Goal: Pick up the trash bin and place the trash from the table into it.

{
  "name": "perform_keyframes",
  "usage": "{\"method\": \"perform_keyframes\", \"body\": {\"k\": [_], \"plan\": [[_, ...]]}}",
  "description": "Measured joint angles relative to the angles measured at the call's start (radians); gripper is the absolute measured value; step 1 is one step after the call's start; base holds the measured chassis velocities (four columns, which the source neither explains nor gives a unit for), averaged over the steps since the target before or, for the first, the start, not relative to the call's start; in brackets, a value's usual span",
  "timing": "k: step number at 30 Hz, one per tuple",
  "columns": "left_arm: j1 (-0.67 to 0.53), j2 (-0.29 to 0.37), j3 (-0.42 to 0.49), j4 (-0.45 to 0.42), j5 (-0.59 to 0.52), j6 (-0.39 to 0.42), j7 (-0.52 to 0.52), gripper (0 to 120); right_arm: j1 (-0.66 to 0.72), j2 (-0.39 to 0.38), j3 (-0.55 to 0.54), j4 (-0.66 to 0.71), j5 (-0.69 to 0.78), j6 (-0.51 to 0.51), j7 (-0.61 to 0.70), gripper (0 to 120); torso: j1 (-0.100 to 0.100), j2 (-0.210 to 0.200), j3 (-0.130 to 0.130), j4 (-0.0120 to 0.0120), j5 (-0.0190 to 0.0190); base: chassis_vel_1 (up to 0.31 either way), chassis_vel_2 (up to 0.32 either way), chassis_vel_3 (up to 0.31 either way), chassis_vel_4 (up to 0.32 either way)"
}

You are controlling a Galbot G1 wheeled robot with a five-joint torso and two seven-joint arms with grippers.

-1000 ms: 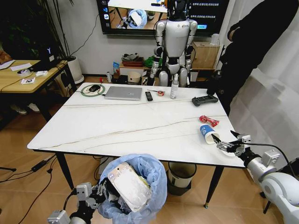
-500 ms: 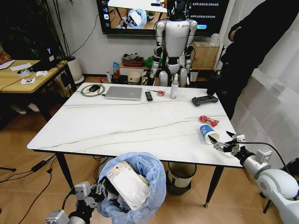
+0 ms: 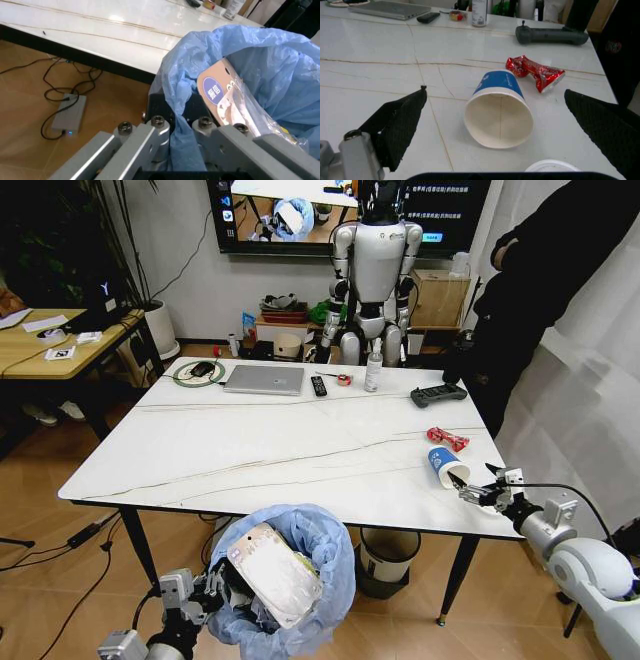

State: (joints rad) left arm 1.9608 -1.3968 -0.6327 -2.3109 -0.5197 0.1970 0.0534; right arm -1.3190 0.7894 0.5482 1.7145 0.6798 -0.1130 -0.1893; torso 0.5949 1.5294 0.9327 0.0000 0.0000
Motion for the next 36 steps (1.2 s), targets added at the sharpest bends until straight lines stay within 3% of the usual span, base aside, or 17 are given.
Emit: {"method": "perform_keyframes", "body": {"k": [10, 36], "plan": [[-0.002, 0.003, -0.001, 0.0, -0.001, 0.0, 0.0, 0, 0.023, 0.002, 0.0, -0.027, 0.003, -0.02, 0.02, 100, 0.0, 0.0, 0.0, 0.0, 0.0, 0.0, 0.0, 0.0, 0.0], [0.002, -0.009, -0.009, -0.012, -0.003, 0.004, -0.003, 0, 0.243, 0.004, -0.158, -0.263, 0.033, -0.024, 0.014, 100, 0.0, 0.0, 0.0, 0.0, 0.0, 0.0, 0.0, 0.0, 0.0]]}}
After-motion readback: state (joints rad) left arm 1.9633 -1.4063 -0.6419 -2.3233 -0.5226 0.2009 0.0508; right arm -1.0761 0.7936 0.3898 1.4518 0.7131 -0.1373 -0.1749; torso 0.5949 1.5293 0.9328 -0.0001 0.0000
